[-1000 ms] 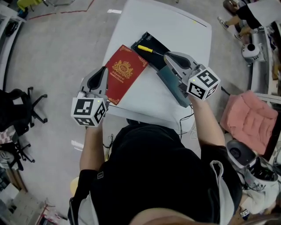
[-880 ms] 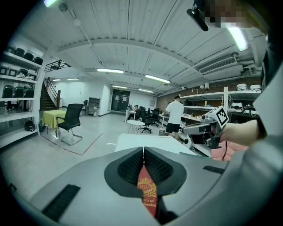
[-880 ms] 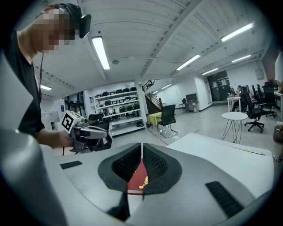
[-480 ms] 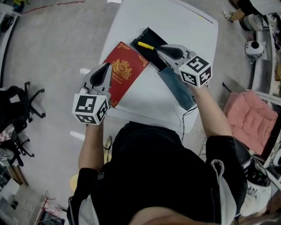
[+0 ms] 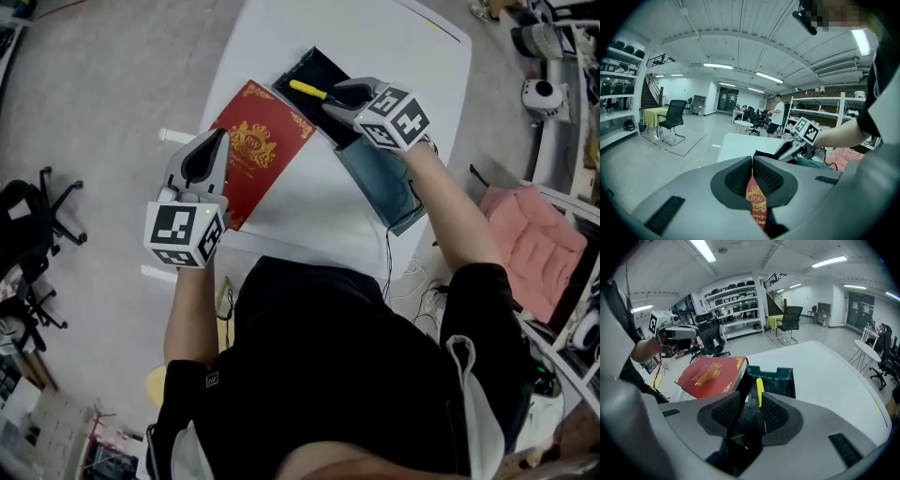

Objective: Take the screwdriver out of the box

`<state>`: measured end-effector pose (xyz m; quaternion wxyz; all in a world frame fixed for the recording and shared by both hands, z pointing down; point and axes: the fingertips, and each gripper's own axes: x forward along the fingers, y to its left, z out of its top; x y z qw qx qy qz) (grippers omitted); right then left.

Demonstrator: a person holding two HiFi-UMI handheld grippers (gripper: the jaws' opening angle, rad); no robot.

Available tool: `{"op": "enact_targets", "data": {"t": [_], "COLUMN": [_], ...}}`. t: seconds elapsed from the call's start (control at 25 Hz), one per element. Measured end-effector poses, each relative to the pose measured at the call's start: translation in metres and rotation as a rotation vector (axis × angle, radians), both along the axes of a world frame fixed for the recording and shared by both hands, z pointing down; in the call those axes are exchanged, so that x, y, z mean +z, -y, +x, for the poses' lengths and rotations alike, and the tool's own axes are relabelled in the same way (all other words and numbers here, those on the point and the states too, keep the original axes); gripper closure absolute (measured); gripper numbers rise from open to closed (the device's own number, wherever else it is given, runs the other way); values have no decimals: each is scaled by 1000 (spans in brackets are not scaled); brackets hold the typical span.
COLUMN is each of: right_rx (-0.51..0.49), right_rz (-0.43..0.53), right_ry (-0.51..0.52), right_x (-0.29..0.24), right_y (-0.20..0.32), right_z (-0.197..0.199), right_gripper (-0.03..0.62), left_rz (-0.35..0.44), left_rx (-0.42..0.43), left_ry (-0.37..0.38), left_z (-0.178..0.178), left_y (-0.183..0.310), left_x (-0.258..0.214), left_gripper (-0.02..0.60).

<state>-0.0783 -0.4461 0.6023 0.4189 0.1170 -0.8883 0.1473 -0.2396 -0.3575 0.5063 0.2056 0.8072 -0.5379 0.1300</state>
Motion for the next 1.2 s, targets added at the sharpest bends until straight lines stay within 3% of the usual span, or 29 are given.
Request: {"op": "enact_targets", "data": {"t": [0.32,0.96,1.2], "right_rx": [-9,-135,-169], "right_rz": [-28,53,108], "right_ry": [-130,-389,-405], "right_x": [38,67,73], "right_y": [8,12,14], "right_z": [2,-1,-5], "right_gripper": [437,441,454], "left_rz": [-22,-29,-15], "left_rx": [-12,-57,-64], "left_ry": [-8,-22,-30], "left_z": [-6,-22,-24], "left_y": [-3,-16,-22], "left_x": [12,17,9], "left_gripper": [561,561,561]}}
